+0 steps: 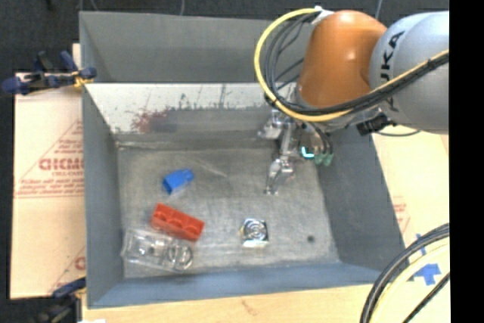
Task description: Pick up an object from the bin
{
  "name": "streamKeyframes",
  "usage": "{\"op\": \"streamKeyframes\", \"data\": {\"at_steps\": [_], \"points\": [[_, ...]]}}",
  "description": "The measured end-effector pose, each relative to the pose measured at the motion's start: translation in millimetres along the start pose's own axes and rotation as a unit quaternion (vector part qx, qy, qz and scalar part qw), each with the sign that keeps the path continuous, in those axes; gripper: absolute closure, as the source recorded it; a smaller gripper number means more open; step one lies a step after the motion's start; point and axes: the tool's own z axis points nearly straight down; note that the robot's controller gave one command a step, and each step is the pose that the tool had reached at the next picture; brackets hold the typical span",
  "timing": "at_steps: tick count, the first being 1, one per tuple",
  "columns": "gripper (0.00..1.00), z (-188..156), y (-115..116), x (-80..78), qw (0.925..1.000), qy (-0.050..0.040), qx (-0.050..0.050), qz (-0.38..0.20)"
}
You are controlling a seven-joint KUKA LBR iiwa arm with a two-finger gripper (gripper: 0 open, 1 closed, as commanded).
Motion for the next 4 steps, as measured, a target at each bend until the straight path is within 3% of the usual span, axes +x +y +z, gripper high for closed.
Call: {"op": "streamKeyframes", "data": {"at_steps": [1, 2, 3, 4], "points": [[0.0, 80, 44, -38.6, 0.9999, -0.0024, 0.0, -0.012], [0.0, 113, 86, -63.5, 0.9929, -0.0036, 0.003, -0.119], [0.0, 113, 130, -51.1, 0.9992, -0.0079, 0.0, -0.04], [1.0, 111, 130, -51.7, 0.9992, -0.0076, -0.001, -0.039]]}}
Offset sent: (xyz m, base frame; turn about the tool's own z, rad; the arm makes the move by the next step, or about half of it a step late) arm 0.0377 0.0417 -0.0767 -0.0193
